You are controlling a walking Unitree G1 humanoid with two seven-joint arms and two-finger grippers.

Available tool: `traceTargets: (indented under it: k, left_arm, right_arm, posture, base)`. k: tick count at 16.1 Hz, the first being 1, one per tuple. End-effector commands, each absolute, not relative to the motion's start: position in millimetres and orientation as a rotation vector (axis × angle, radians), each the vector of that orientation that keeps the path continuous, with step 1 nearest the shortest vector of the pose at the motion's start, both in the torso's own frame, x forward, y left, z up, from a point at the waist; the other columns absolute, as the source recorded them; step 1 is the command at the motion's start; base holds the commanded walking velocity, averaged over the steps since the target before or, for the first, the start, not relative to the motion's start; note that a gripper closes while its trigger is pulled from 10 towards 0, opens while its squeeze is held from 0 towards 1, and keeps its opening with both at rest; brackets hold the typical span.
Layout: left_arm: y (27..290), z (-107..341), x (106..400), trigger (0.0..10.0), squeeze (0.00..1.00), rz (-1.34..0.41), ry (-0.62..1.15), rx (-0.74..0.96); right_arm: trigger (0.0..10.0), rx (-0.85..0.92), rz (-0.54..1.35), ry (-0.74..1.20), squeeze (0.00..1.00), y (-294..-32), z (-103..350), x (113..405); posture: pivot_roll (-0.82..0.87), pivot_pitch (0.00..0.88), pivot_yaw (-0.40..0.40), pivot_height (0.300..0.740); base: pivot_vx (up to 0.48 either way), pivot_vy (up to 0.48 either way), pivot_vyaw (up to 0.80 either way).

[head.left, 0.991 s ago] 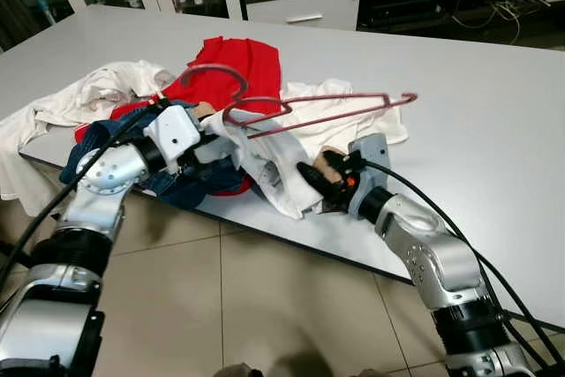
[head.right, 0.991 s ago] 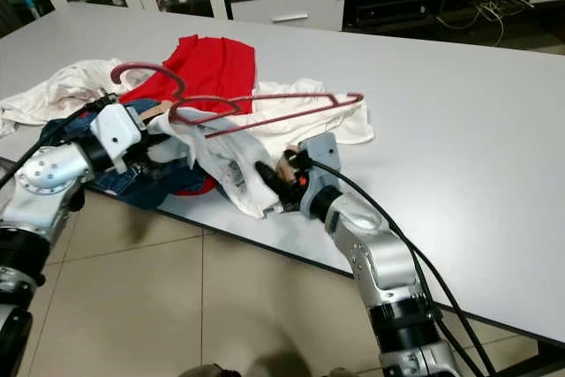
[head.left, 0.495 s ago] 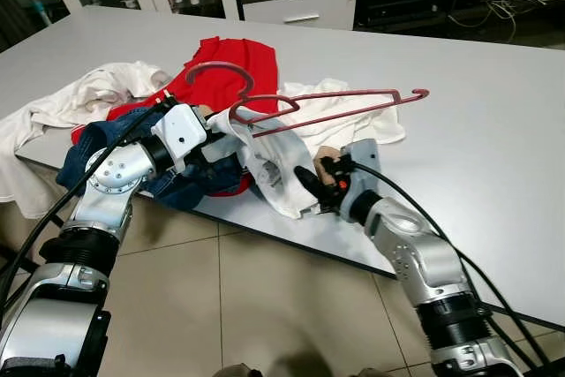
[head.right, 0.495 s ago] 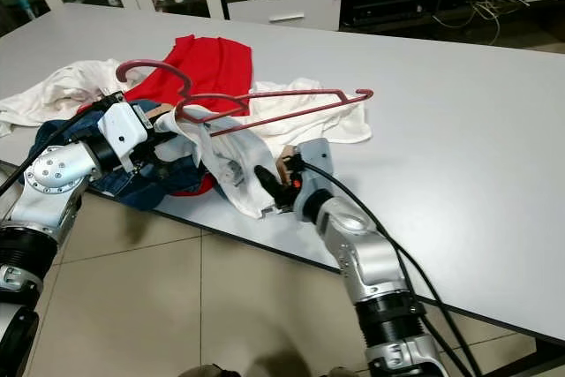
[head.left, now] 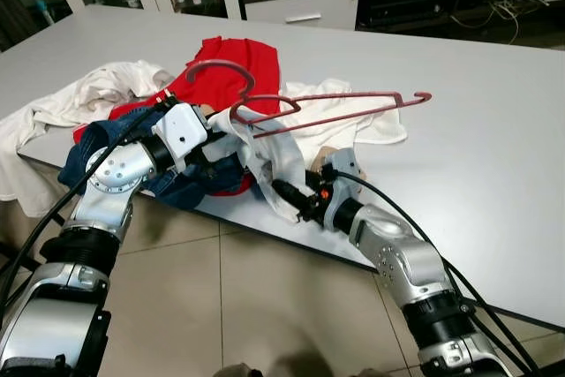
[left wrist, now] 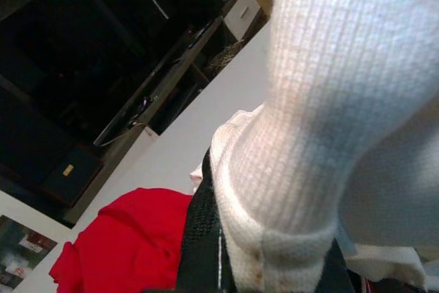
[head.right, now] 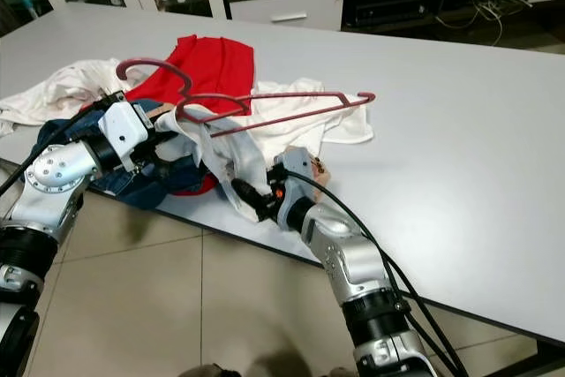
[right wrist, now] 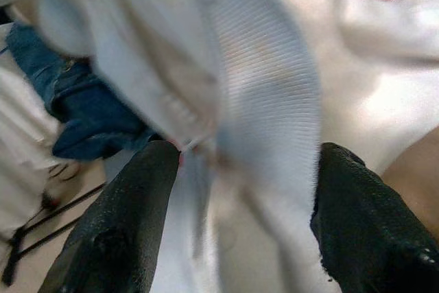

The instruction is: Hang hanger

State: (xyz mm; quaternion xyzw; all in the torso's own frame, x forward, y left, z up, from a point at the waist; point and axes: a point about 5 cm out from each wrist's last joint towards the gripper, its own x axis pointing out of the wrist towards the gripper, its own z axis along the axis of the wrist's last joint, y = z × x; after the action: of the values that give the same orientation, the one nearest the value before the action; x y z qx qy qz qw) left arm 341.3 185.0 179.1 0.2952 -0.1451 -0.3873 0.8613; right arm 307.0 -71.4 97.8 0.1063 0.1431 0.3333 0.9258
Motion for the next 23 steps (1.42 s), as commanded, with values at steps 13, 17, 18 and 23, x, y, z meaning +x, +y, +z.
traceTargets:
  k: [13, 17, 18, 23]
  left_arm:
    - [184.7, 187.0, 341.4, 0.0, 0.00, -0.823, -0.327, 0.634]
    - [182.8, 187.2, 341.3, 0.0, 0.00, -0.825, -0.332, 0.632]
    - [182.7, 187.2, 341.3, 0.0, 0.00, -0.825, -0.332, 0.632]
    - [180.6, 187.0, 341.1, 0.0, 0.00, -0.834, -0.333, 0.631]
  right_arm:
    - [10.0, 0.271, 0.765, 0.183, 0.71, -68.0, 113.3, 311.9]
    - [10.0, 0.243, 0.801, 0.209, 0.70, -59.0, 105.5, 306.6]
    - [10.0, 0.241, 0.772, 0.208, 0.70, -61.5, 104.5, 309.3]
    - [10.0, 0.237, 0.689, 0.163, 0.70, -68.6, 104.1, 321.3]
  posture:
    - [-0.11, 0.000, 0.118, 0.740]
    - [-0.11, 0.000, 0.116, 0.740]
    - [-0.11, 0.000, 0.116, 0.740]
    - [-0.11, 0.000, 0.120, 0.740]
  base:
    - [0.000, 0.000, 0.00]
    - [0.000, 0.000, 0.00]
    - [0.000, 0.000, 0.00]
    - [0.000, 0.000, 0.00]
